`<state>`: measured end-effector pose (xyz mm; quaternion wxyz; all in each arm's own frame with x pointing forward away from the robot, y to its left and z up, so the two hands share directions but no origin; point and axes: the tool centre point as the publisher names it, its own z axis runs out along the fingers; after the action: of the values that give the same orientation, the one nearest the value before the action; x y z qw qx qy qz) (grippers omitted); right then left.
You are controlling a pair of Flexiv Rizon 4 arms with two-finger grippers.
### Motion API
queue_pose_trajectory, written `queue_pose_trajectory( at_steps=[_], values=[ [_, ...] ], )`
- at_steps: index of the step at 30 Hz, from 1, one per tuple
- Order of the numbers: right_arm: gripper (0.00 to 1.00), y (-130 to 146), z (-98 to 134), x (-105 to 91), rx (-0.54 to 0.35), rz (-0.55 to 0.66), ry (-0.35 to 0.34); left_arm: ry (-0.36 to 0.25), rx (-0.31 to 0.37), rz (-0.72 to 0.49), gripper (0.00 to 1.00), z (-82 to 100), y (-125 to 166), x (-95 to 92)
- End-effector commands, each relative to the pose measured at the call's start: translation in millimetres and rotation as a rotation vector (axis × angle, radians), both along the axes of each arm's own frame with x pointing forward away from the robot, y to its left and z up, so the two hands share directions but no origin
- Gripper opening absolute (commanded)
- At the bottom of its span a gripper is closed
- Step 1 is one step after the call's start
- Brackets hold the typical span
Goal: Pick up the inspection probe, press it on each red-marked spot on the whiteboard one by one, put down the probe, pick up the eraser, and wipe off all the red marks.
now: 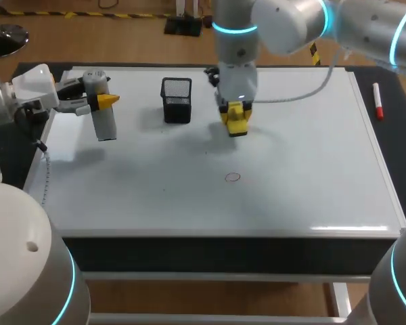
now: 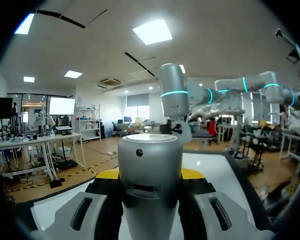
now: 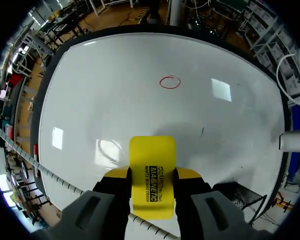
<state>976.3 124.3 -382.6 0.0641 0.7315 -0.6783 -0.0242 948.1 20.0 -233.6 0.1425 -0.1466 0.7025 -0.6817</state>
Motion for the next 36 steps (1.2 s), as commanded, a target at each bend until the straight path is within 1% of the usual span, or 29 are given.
queue_pose_trajectory(
  at_steps=[1, 6, 11, 19, 24, 28, 30, 36],
  values=[
    [0.0, -42, 8, 8.0, 0.017, -0.022, -0.004, -0.003, -0.002, 0.001, 0.0, 0.1, 0, 0.1],
    [0.0, -90, 11, 24.5, 0.018, -0.116, 0.013, -0.003, -0.002, 0.001, 0.0, 0.1, 0, 0.1],
    [0.0, -130, 15, 38.2, 0.006, -0.188, 0.002, -0.003, -0.002, 0.001, 0.0, 0.1, 0, 0.1],
    [0.0, -180, 18, 51.1, 0.01, -0.298, -0.009, -0.003, -0.002, 0.001, 0.0, 0.1, 0, 0.1],
    [0.0, -202, 16, 52.0, -0.004, -0.347, -0.012, -0.003, -0.002, 0.001, 0.0, 0.1, 0, 0.1],
    [0.0, -213, 15, 49.8, -0.024, -0.372, -0.021, -0.003, -0.002, 0.001, 0.0, 0.1, 0, 0.1],
    [0.0, -217, 16, 48.9, -0.045, -0.383, -0.027, -0.003, -0.002, 0.001, 0.0, 0.1, 0, 0.1],
    [0.0, -219, 17, 48.5, -0.046, -0.384, -0.03, -0.003, -0.002, 0.001, 0.0, 0.1, 0, 0.1]
  ],
)
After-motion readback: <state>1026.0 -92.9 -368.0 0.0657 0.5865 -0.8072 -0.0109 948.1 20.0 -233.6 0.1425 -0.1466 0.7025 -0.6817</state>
